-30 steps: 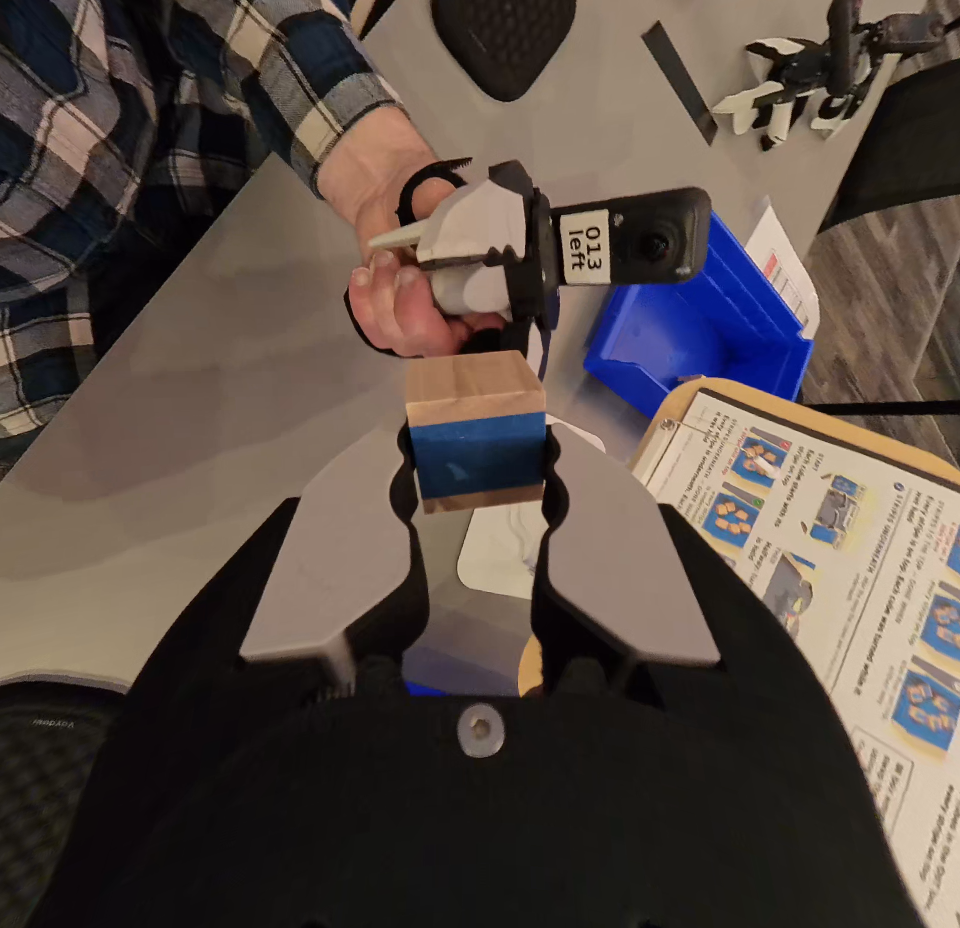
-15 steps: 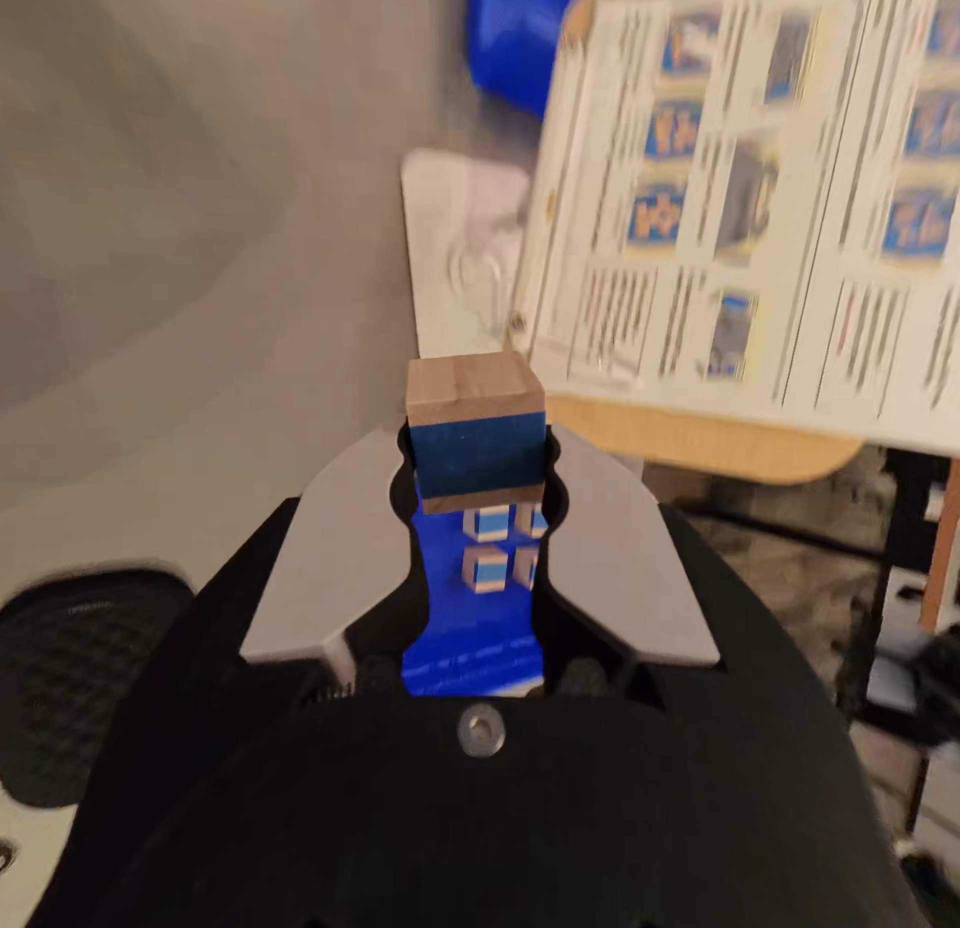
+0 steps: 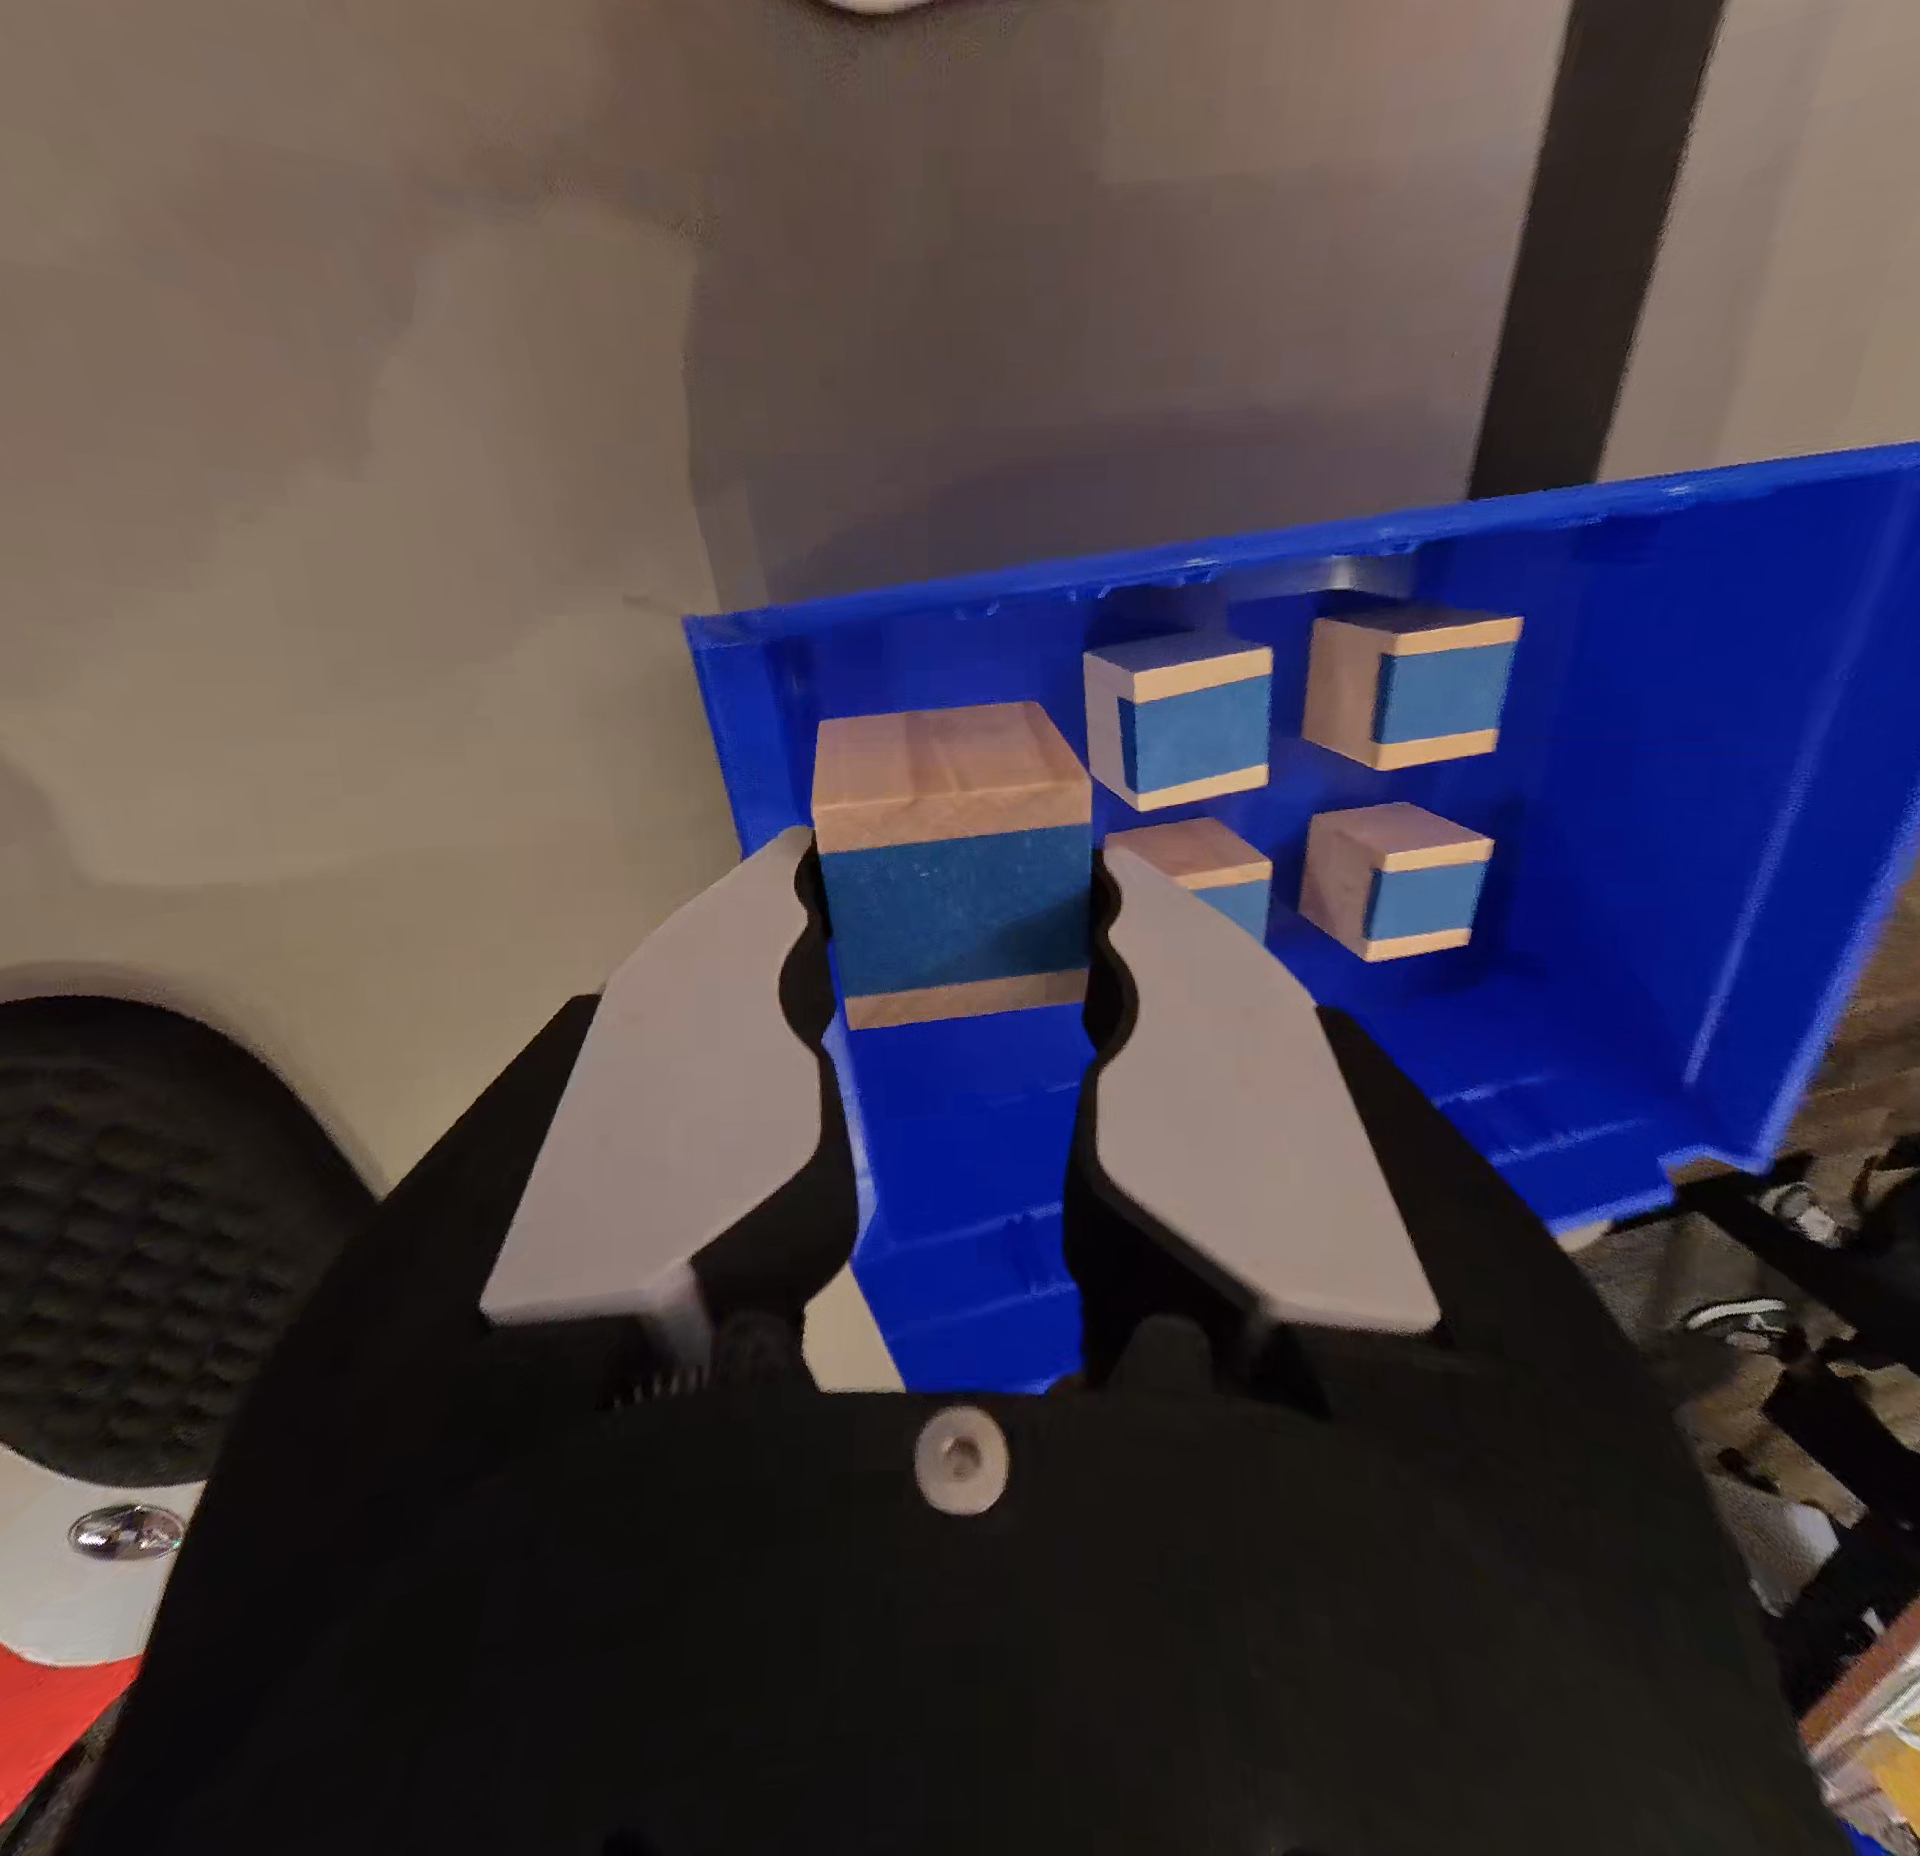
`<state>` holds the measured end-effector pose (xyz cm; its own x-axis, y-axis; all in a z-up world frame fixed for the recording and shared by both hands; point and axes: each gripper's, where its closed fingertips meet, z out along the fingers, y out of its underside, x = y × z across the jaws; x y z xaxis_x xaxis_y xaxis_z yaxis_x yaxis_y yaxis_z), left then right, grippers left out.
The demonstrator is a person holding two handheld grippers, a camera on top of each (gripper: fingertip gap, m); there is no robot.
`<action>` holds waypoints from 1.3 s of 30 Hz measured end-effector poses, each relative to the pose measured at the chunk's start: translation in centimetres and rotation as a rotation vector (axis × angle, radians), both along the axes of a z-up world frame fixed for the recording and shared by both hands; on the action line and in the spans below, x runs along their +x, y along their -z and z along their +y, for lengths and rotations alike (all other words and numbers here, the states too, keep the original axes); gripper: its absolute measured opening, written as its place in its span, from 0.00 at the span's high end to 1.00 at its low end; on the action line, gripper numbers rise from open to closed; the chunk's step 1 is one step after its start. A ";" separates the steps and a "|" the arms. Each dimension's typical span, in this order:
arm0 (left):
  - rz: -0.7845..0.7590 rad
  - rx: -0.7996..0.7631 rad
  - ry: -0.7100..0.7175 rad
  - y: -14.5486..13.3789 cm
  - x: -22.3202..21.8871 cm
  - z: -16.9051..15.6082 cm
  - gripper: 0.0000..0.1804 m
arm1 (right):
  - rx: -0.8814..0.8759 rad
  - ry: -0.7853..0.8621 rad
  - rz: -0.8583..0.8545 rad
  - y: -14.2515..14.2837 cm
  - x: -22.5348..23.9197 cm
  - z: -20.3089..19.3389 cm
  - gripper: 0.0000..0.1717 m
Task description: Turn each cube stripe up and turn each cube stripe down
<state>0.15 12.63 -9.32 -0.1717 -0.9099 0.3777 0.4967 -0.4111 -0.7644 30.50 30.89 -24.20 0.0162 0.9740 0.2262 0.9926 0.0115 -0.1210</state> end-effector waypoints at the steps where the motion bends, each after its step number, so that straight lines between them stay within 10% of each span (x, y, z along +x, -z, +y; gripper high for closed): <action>1: 0.004 -0.003 -0.003 0.1 0.0 0.2 1.00 | -0.014 0.005 -0.010 1.1 0.2 0.3 0.73; 17: 0.033 -0.011 -0.014 1.0 0.0 1.5 1.00 | -0.174 0.024 -0.118 9.2 1.5 1.7 0.72; 30: 0.171 0.098 -0.197 -0.6 -2.9 1.2 0.97 | 0.154 0.010 0.165 -4.7 -1.4 -4.2 0.73; 39: 0.540 0.140 -0.776 -2.4 -13.0 5.6 0.81 | 0.294 -0.164 0.283 -9.2 -7.7 -16.7 0.77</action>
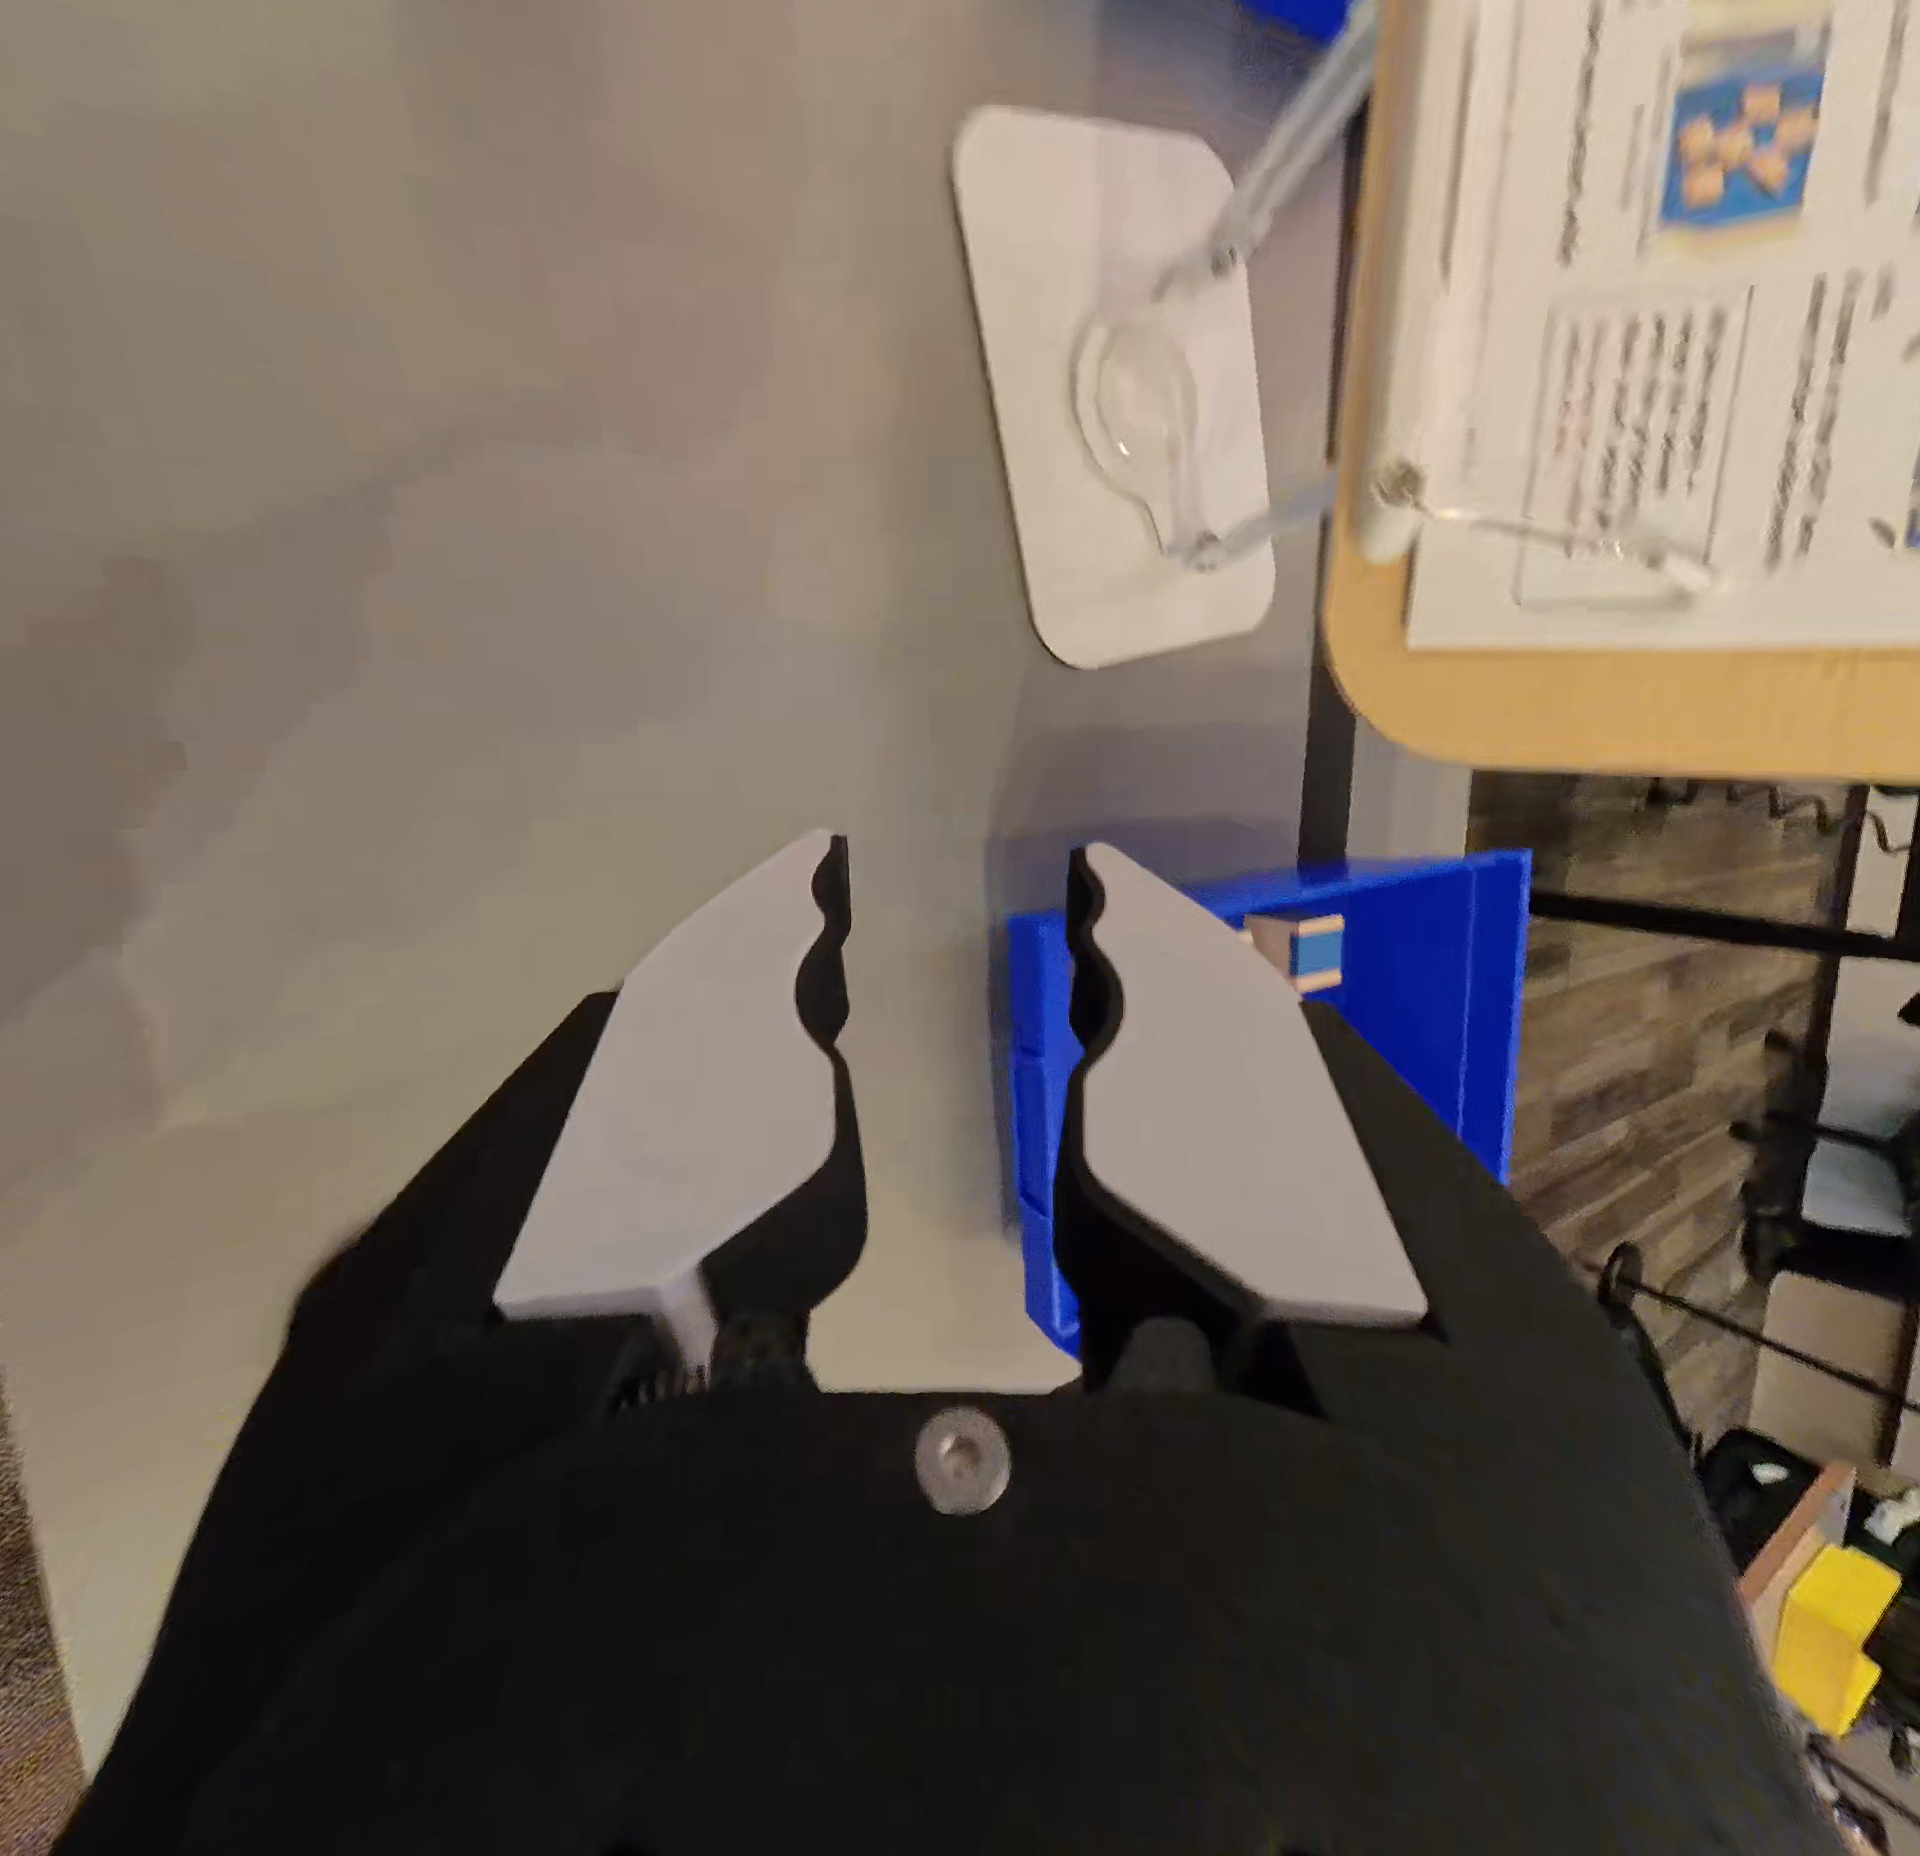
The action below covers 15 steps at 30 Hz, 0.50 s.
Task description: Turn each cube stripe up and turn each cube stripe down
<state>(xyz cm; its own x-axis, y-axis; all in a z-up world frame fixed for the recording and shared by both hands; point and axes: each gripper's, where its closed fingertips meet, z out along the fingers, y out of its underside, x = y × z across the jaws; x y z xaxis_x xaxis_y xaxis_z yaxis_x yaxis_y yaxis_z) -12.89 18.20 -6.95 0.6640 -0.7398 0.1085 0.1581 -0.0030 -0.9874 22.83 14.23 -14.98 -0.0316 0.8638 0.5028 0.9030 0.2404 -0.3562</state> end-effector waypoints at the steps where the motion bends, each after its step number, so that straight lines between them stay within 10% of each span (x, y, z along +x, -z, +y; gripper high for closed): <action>1: 0.054 0.007 -0.088 0.0 -1.5 1.0 0.80 | -0.001 -0.019 0.001 0.1 -0.7 -1.4 0.77; 6: 0.149 -0.031 -0.214 0.6 -5.6 6.1 0.78 | -0.017 -0.058 -0.001 1.3 -2.6 -6.0 0.77; 15: 0.987 -0.254 -0.175 14.5 -8.5 20.2 0.70 | -0.101 -0.065 0.068 2.8 -3.8 -9.5 0.78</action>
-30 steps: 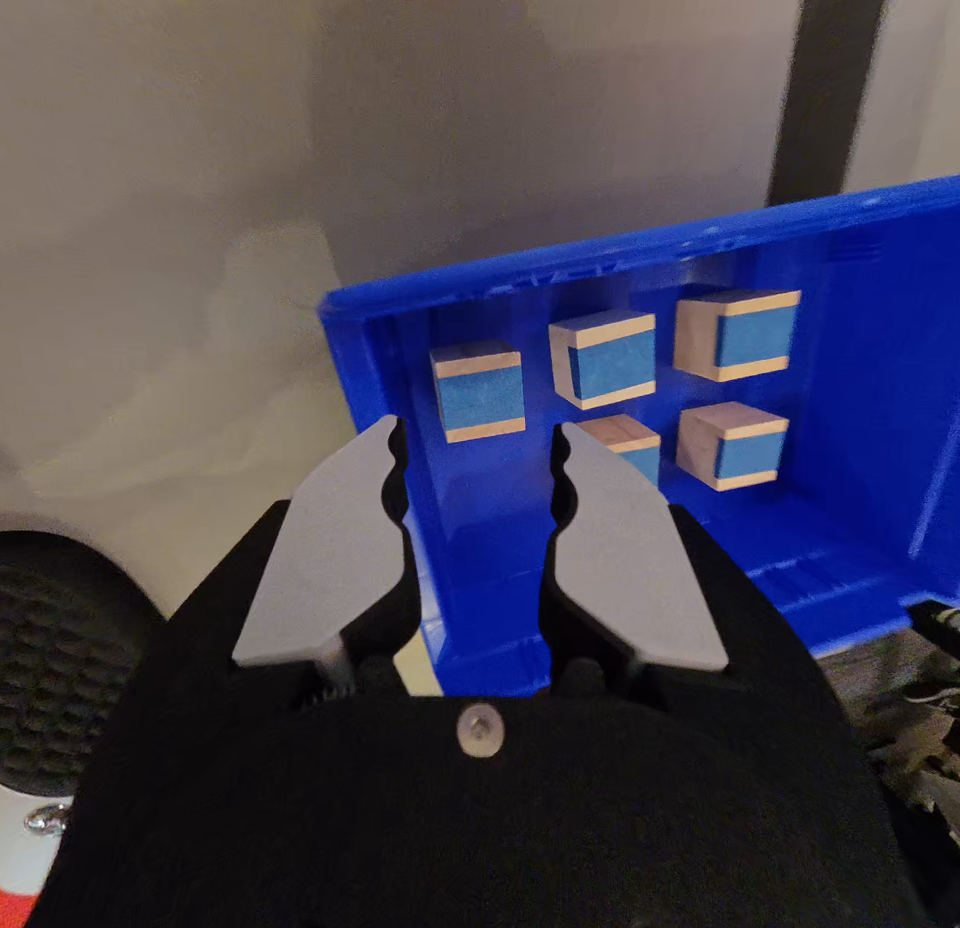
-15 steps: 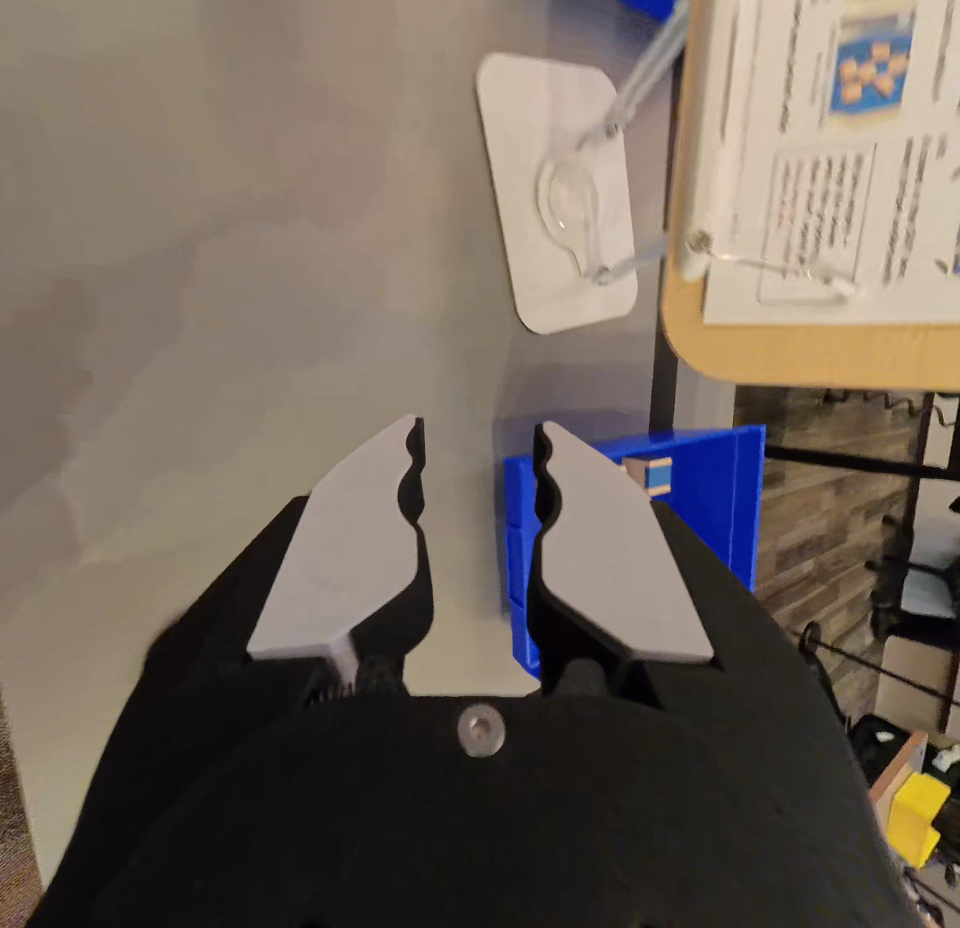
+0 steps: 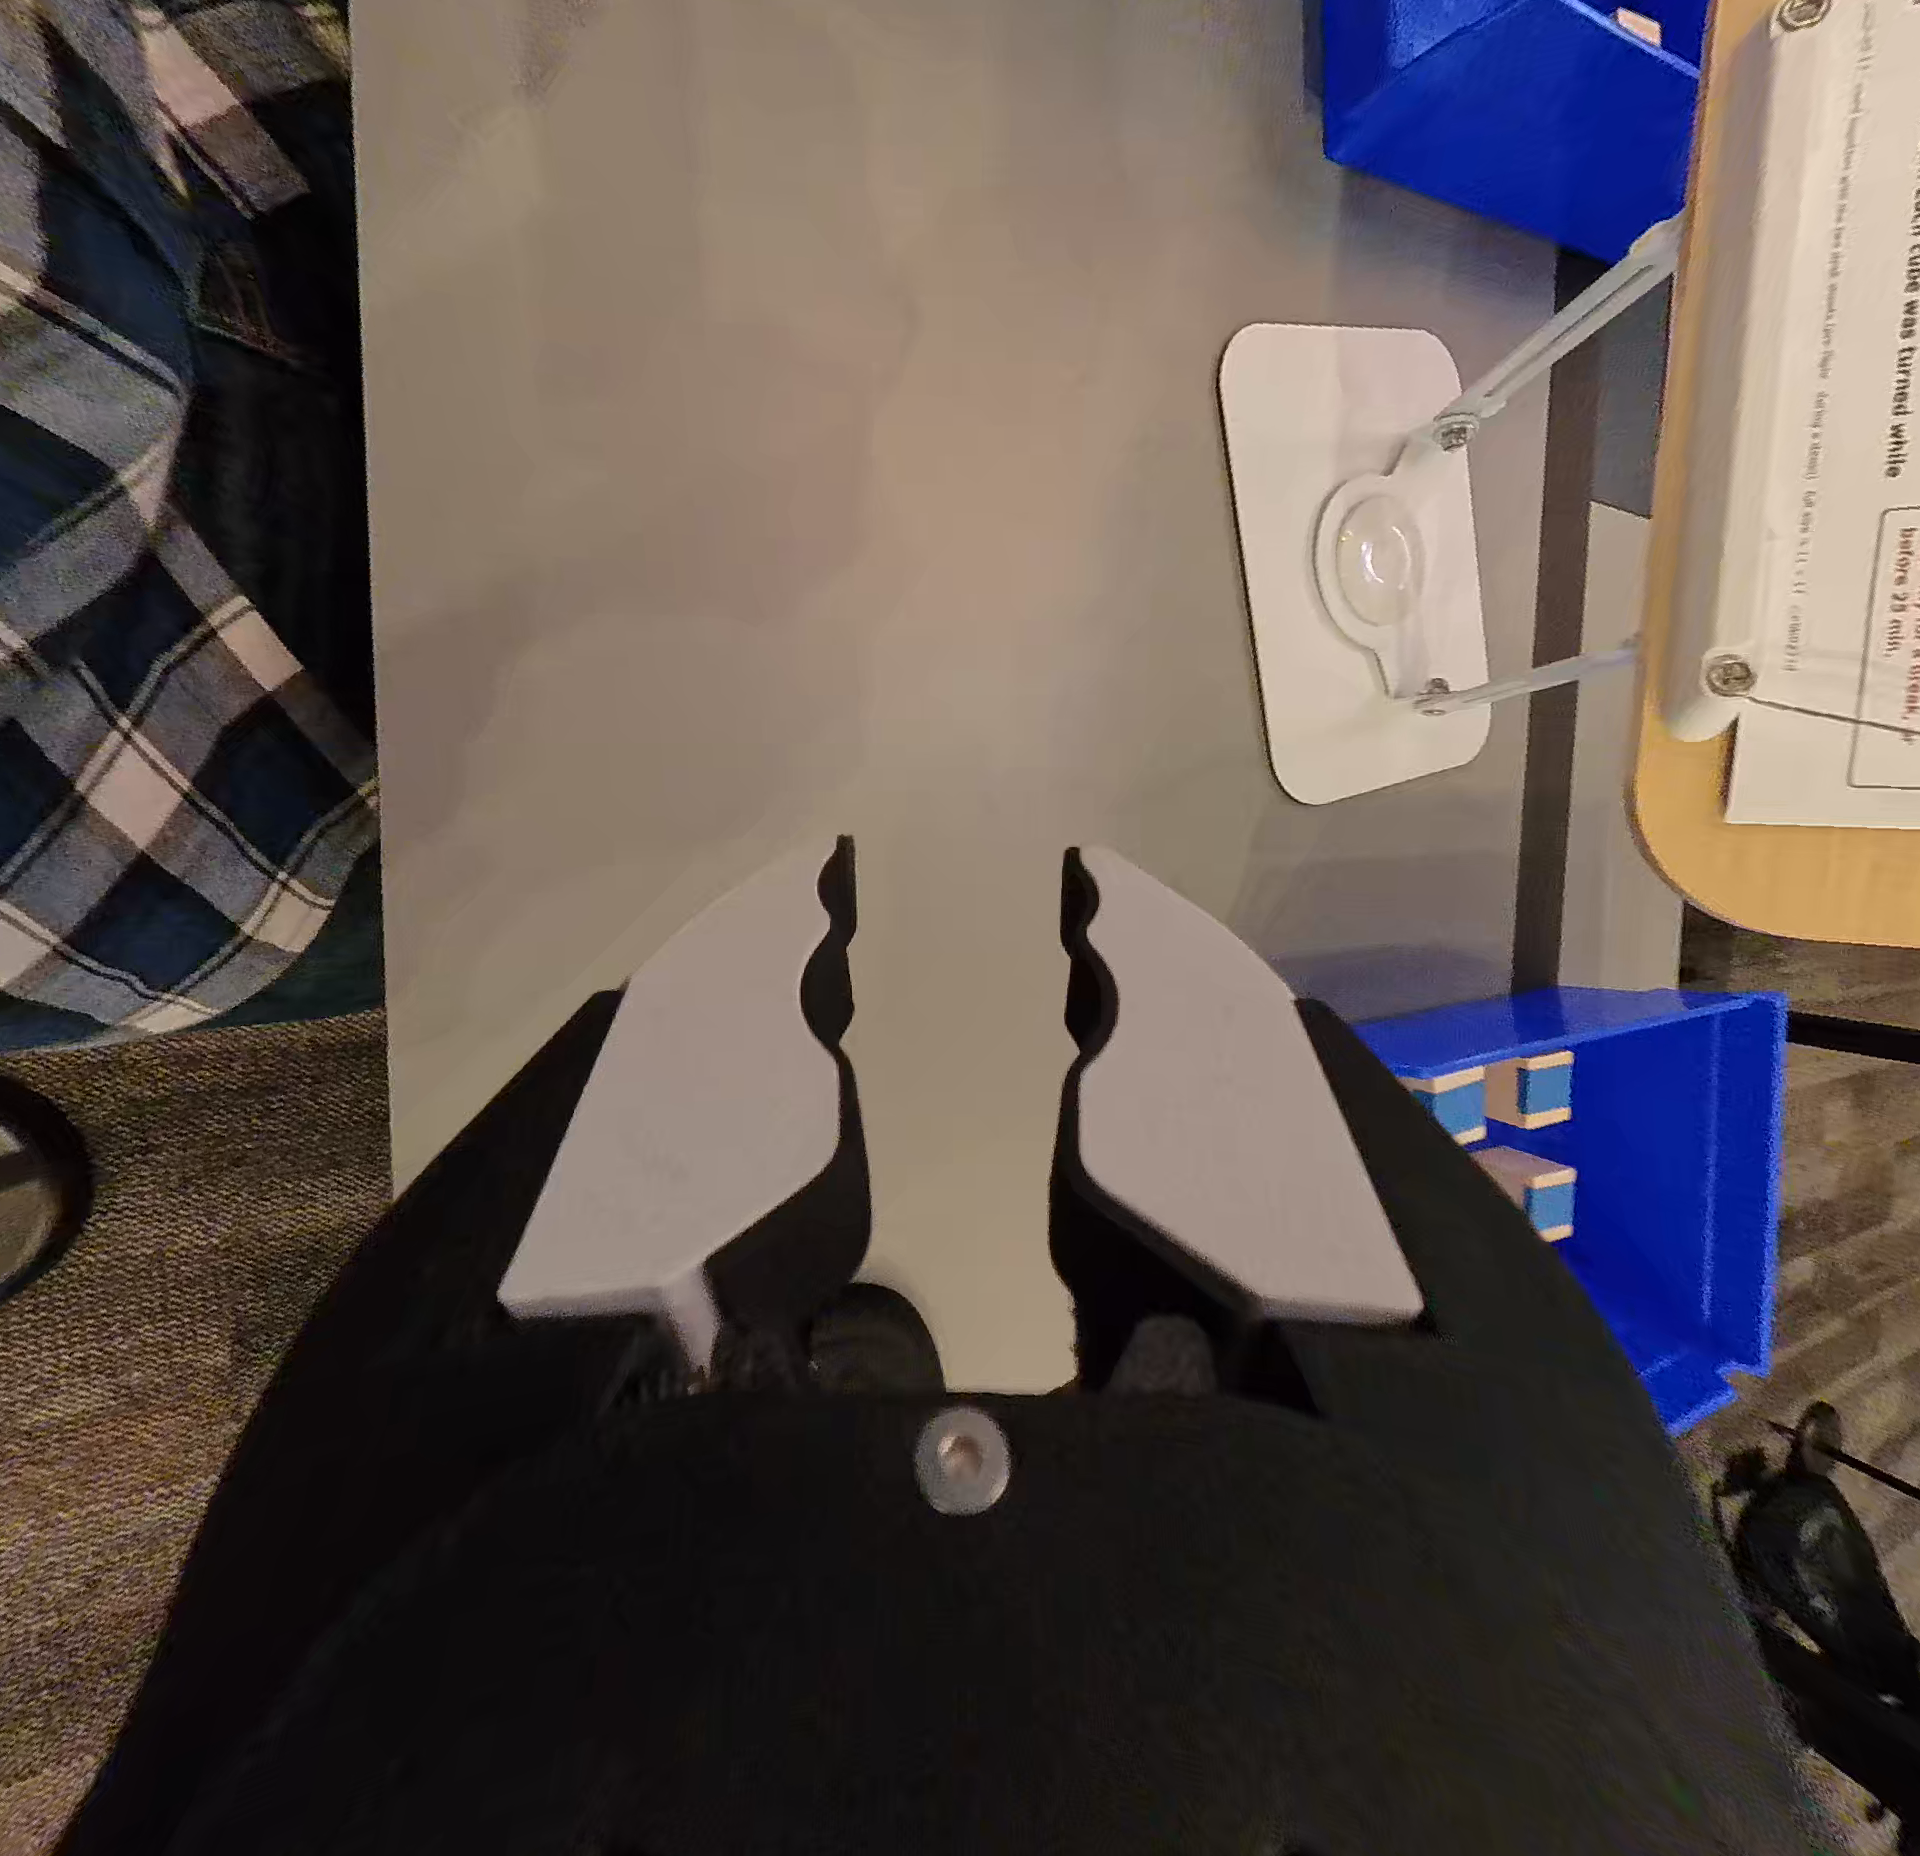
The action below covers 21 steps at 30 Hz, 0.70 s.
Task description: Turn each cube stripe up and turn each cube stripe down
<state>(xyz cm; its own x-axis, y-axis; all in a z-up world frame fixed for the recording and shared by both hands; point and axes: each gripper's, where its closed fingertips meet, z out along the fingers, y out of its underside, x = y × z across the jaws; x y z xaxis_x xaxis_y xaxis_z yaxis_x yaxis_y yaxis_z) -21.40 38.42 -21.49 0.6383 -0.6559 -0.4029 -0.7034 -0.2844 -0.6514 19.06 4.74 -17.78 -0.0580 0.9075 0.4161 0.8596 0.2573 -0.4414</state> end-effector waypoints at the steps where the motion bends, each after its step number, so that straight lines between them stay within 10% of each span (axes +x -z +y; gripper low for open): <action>1: 0.058 -0.014 0.025 0.9 -0.2 1.1 0.70 | -0.011 0.000 0.005 0.2 0.0 -0.1 0.78; 14: 0.392 -0.429 0.202 12.0 -1.9 8.0 0.62 | -0.130 0.022 0.072 1.6 -0.2 1.1 0.79; 21: 0.324 -0.453 0.144 12.4 -2.0 8.3 0.74 | -0.130 0.011 0.081 1.8 -0.8 1.9 0.79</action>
